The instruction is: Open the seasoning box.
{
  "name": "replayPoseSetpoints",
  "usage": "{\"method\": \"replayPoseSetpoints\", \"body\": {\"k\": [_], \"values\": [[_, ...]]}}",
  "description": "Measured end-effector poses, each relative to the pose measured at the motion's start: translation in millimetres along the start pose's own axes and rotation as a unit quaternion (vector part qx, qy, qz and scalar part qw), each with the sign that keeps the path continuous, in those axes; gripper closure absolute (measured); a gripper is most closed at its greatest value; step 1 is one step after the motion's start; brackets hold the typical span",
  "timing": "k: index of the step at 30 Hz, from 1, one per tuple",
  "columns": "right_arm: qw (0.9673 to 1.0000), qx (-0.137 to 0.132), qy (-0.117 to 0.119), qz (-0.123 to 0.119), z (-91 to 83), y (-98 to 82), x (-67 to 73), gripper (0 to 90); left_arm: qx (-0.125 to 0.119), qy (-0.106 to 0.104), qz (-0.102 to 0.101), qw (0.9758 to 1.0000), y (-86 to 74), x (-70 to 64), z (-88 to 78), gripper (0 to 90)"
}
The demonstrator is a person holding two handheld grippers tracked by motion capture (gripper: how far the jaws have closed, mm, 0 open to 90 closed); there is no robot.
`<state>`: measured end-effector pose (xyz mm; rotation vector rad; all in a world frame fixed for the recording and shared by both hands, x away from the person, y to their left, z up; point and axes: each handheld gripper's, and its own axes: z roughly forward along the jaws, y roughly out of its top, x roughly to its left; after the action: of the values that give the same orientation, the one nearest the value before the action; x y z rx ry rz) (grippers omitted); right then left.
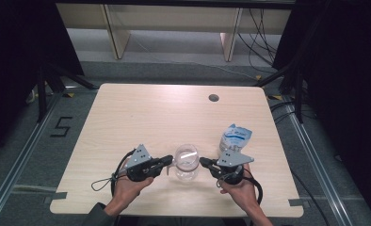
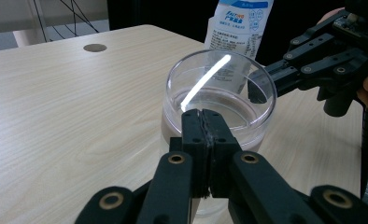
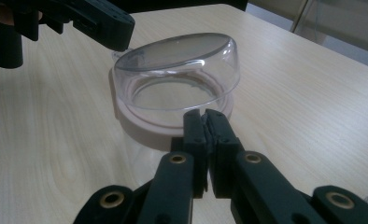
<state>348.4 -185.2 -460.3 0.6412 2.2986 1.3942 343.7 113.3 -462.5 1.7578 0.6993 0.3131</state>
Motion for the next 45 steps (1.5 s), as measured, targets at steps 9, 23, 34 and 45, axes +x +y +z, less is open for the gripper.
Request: {"method": "replayPoseSetpoints", "body": {"k": [9, 23, 34, 45], "values": [[0.9999, -0.010, 0.003, -0.001, 0.9, 3.8, 3.4, 88.4, 0.000, -0.006, -0.017, 0.9998, 0.3, -0.3, -0.6, 65.0], [0.9997, -0.024, 0.003, 0.000, 0.4, 11.3, 6.9, 88.4, 0.078, 0.008, 0.000, 0.9970, -19.8, -6.7, -11.9, 24.9], [0.9994, -0.032, 0.010, -0.011, 1.6, 20.3, 13.1, 87.7, 0.096, 0.029, -0.007, 0.9950, -35.6, -1.5, -19.0, 18.6], [0.9990, -0.040, 0.012, -0.014, 4.4, 26.1, 20.5, 87.6, 0.095, 0.037, -0.013, 0.9947, -39.2, 1.4, -29.3, 17.1]]}}
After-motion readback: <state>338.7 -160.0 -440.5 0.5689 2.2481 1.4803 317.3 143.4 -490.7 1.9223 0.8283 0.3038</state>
